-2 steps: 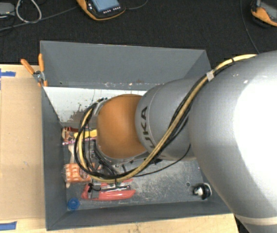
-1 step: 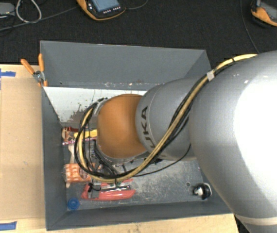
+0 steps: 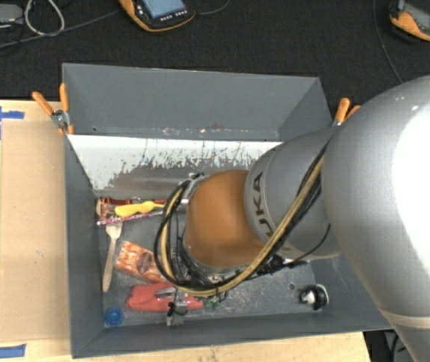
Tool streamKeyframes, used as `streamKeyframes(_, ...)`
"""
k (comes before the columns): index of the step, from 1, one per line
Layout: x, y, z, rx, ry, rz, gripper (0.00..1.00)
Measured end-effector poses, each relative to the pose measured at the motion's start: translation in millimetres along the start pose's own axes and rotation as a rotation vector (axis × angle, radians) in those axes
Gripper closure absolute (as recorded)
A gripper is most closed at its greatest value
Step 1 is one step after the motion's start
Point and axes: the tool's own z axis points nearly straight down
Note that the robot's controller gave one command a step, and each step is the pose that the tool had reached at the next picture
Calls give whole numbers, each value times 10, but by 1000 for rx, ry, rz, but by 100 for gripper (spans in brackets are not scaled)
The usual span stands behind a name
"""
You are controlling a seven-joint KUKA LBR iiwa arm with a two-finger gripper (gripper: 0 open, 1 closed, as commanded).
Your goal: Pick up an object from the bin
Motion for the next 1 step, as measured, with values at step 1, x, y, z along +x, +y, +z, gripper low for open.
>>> streamKeyframes(1,-263,-261,33,-9,-6,206,100)
